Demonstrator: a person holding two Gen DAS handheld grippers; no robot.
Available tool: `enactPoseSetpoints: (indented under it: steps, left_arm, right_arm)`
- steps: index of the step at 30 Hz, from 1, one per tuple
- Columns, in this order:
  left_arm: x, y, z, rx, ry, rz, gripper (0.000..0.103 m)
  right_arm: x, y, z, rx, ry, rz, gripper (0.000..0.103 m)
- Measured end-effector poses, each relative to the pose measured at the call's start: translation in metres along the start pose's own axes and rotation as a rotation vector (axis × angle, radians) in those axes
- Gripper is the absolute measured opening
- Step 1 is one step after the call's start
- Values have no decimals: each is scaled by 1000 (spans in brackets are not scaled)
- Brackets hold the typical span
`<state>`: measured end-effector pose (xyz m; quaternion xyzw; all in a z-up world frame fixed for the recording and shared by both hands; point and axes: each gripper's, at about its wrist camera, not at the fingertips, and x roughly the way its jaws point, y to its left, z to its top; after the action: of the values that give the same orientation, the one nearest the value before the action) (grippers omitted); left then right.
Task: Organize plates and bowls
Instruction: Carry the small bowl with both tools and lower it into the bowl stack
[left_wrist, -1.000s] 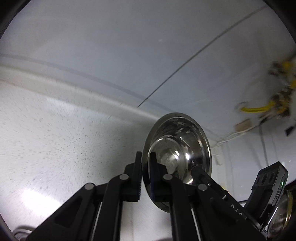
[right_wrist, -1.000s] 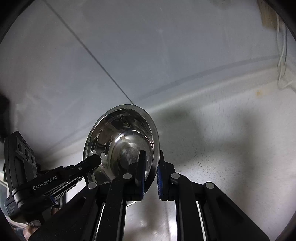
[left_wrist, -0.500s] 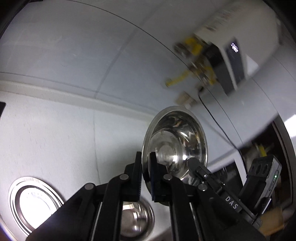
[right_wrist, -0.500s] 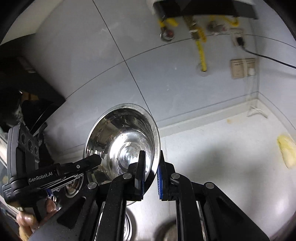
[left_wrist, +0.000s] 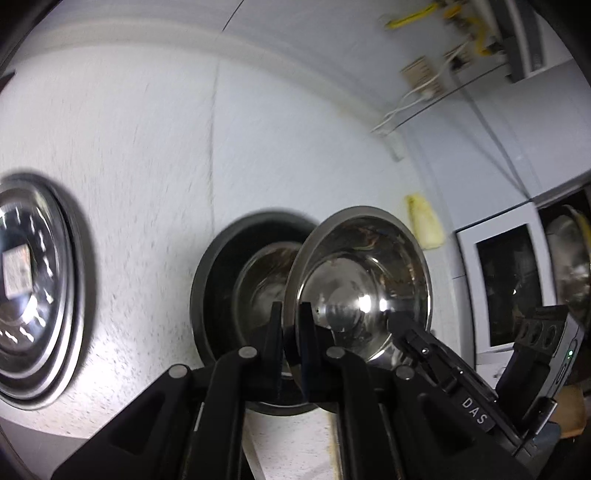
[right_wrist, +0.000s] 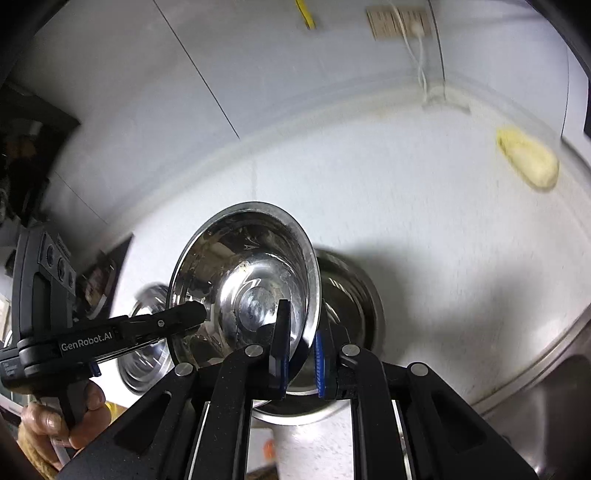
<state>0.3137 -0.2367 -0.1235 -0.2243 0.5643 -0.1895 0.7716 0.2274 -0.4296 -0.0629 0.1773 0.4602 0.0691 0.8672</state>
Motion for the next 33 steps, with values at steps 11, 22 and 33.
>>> enactPoseSetpoints:
  steps: [11, 22, 33]
  left_arm:
    - [33, 13, -12, -22, 4, 98, 7]
    - [43, 9, -14, 6, -10, 129, 7]
    - [48, 1, -20, 49, -83, 158, 8]
  right_arm:
    - [25, 5, -24, -99, 40, -100, 10]
    - [43, -5, -26, -78, 57, -108, 10]
    - [49, -8, -26, -85, 56, -122, 10]
